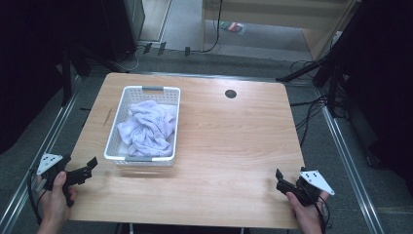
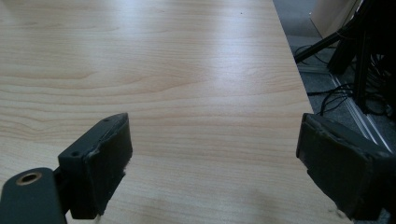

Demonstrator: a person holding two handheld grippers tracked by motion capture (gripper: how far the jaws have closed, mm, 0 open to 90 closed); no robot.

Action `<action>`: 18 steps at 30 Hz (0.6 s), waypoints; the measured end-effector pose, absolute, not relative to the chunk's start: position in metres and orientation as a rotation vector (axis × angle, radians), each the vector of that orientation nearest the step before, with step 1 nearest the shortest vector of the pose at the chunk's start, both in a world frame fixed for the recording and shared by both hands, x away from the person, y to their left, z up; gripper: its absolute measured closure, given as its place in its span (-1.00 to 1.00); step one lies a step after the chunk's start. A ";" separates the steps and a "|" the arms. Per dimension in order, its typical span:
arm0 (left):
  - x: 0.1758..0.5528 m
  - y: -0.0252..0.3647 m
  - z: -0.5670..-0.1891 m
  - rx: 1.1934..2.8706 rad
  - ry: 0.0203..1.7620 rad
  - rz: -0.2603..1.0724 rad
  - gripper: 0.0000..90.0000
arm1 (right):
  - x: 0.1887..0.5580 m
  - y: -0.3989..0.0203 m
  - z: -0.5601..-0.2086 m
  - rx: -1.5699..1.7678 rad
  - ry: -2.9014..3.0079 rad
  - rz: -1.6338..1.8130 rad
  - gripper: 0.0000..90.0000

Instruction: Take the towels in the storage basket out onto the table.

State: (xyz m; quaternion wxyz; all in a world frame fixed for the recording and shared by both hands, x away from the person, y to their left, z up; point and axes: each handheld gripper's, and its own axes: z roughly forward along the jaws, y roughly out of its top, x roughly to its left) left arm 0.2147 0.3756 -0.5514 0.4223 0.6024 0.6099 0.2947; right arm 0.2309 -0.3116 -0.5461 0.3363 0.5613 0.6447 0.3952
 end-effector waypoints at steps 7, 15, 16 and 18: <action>0.215 0.375 -0.551 1.526 1.522 0.729 -1.00 | 0.231 -0.312 -0.546 1.467 1.685 1.030 -0.76; 0.215 0.372 -0.540 1.538 1.475 0.726 -1.00 | 0.232 -0.312 -0.546 1.473 1.685 1.029 -0.75; 0.215 0.371 -0.537 1.536 1.473 0.731 -1.00 | 0.232 -0.312 -0.546 1.471 1.688 1.026 -0.75; 0.213 0.369 -0.528 1.544 1.460 0.760 -1.00 | 0.232 -0.312 -0.546 1.466 1.688 1.027 -0.75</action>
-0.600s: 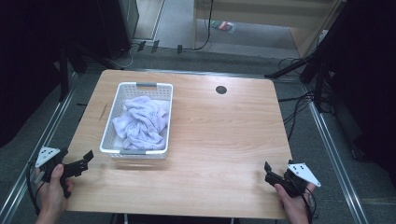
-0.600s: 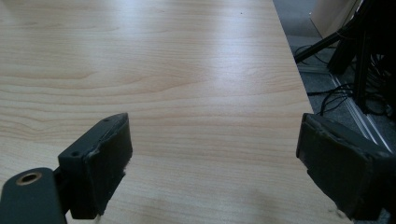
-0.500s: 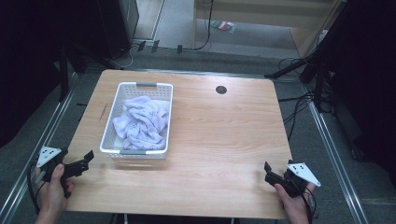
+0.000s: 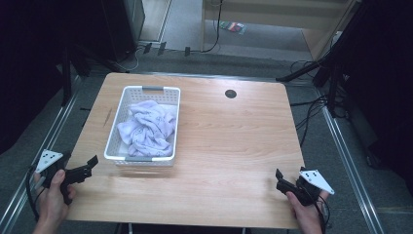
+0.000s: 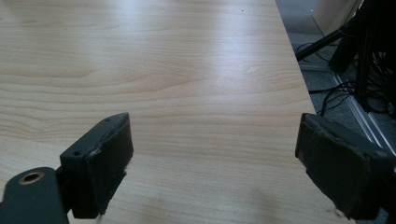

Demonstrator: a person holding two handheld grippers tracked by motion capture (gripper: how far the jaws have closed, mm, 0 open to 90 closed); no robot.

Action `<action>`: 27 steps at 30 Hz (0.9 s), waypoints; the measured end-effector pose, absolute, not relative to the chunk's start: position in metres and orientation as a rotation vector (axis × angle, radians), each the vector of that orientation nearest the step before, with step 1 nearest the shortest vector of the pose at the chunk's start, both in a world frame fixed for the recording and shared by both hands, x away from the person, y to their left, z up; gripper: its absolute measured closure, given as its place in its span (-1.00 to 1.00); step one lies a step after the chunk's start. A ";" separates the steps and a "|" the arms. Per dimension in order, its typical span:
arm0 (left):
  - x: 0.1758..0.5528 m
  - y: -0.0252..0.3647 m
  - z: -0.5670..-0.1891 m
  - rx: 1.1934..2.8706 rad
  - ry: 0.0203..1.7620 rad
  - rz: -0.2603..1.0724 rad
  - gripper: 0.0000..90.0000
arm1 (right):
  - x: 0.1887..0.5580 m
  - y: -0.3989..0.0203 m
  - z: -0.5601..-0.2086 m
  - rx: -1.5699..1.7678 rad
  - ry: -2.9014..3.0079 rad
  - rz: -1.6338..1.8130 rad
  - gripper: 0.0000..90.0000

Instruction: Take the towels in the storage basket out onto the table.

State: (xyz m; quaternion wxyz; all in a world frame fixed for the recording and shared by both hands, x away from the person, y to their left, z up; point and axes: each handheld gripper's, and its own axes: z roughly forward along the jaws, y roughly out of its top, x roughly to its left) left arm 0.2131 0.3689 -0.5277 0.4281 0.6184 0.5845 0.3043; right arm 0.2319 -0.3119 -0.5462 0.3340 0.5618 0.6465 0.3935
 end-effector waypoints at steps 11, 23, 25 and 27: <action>0.213 0.360 -0.497 1.601 1.443 0.747 -1.00 | 0.232 -0.312 -0.546 1.473 1.691 1.029 -0.75; 0.235 0.332 -0.454 1.665 1.373 0.711 -1.00 | 0.232 -0.312 -0.546 1.475 1.690 1.028 -0.75; 0.240 0.328 -0.450 1.669 1.374 0.700 -1.00 | 0.232 -0.312 -0.546 1.473 1.690 1.028 -0.75; 0.246 0.324 -0.446 1.677 1.375 0.693 -1.00 | 0.232 -0.312 -0.546 1.473 1.690 1.028 -0.74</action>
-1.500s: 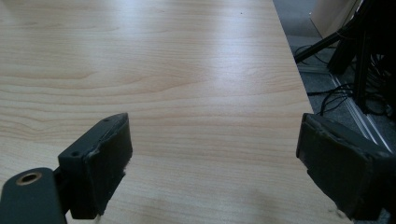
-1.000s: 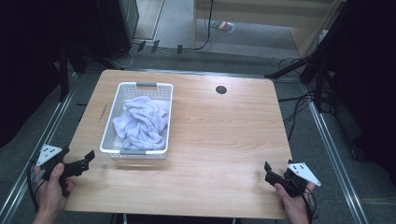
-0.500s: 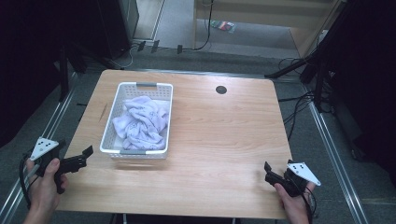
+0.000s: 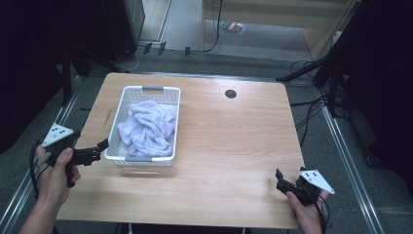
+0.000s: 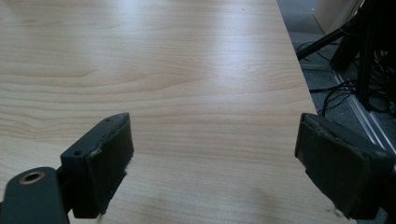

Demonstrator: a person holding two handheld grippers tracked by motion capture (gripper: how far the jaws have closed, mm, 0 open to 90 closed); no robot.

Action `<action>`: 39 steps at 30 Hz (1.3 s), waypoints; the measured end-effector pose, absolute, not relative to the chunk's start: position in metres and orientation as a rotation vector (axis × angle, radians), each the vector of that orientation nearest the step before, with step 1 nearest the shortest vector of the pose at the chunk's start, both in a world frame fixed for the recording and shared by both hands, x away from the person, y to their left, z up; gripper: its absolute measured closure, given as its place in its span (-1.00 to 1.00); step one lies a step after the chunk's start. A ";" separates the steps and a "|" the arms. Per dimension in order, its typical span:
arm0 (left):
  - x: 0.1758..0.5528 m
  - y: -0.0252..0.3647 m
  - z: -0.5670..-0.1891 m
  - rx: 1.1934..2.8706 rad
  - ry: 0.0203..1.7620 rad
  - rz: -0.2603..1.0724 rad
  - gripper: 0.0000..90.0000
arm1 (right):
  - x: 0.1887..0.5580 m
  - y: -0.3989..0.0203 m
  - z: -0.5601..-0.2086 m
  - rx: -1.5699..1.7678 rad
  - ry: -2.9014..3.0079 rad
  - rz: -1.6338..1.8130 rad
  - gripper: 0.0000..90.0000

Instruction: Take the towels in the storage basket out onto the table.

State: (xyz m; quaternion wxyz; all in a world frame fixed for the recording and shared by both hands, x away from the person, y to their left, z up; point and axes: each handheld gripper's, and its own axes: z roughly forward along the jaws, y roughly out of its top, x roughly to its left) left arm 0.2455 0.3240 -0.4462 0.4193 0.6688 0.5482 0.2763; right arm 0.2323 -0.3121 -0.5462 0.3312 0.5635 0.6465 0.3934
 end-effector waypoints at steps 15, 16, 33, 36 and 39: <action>0.287 0.290 -0.439 1.773 1.442 0.615 -1.00 | 0.232 -0.312 -0.546 1.473 1.690 1.032 -0.74; 0.290 0.288 -0.438 1.784 1.450 0.610 -1.00 | 0.232 -0.312 -0.546 1.474 1.690 1.031 -0.74; 0.329 0.258 -0.435 1.912 1.485 0.521 -1.00 | 0.233 -0.313 -0.546 1.477 1.692 1.030 -0.73; 0.336 0.251 -0.436 1.943 1.485 0.504 -1.00 | 0.233 -0.312 -0.546 1.479 1.694 1.028 -0.73; 0.342 0.244 -0.437 1.971 1.482 0.480 -1.00 | 0.233 -0.313 -0.546 1.480 1.692 1.030 -0.73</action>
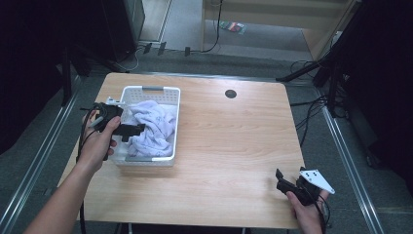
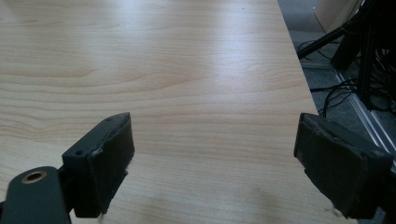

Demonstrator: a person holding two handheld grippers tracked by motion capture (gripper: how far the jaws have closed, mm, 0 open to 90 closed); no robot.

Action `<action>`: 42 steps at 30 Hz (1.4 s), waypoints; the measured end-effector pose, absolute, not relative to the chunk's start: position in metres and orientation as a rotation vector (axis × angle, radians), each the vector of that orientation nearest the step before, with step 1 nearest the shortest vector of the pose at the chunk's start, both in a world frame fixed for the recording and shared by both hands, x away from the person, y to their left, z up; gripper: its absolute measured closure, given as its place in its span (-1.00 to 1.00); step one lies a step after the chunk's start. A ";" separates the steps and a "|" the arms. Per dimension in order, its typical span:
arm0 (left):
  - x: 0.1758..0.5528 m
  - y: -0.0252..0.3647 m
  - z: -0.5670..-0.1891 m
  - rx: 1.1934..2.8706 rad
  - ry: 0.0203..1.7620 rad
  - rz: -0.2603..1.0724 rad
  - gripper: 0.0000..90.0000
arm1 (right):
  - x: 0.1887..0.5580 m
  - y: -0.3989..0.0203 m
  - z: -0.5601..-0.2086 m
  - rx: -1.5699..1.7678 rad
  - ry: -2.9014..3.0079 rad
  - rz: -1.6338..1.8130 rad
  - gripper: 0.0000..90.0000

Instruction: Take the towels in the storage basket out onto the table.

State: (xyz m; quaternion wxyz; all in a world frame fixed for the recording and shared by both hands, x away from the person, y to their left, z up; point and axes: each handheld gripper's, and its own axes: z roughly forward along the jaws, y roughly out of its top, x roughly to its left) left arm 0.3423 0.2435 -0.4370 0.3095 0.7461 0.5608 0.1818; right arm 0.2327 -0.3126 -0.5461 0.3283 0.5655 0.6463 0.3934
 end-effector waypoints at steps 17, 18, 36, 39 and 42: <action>0.378 0.220 -0.460 2.099 1.535 0.356 -1.00 | 0.233 -0.313 -0.546 1.481 1.699 1.032 -0.73; 0.379 0.220 -0.461 2.098 1.542 0.349 -1.00 | 0.233 -0.313 -0.546 1.478 1.701 1.034 -0.73; 0.404 0.214 -0.487 2.139 1.641 0.202 -1.00 | 0.233 -0.313 -0.546 1.477 1.704 1.036 -0.73; 0.406 0.210 -0.494 2.148 1.669 0.179 -1.00 | 0.233 -0.313 -0.546 1.476 1.705 1.035 -0.73; 0.408 0.207 -0.498 2.169 1.672 0.173 -1.00 | 0.233 -0.313 -0.546 1.473 1.703 1.036 -0.73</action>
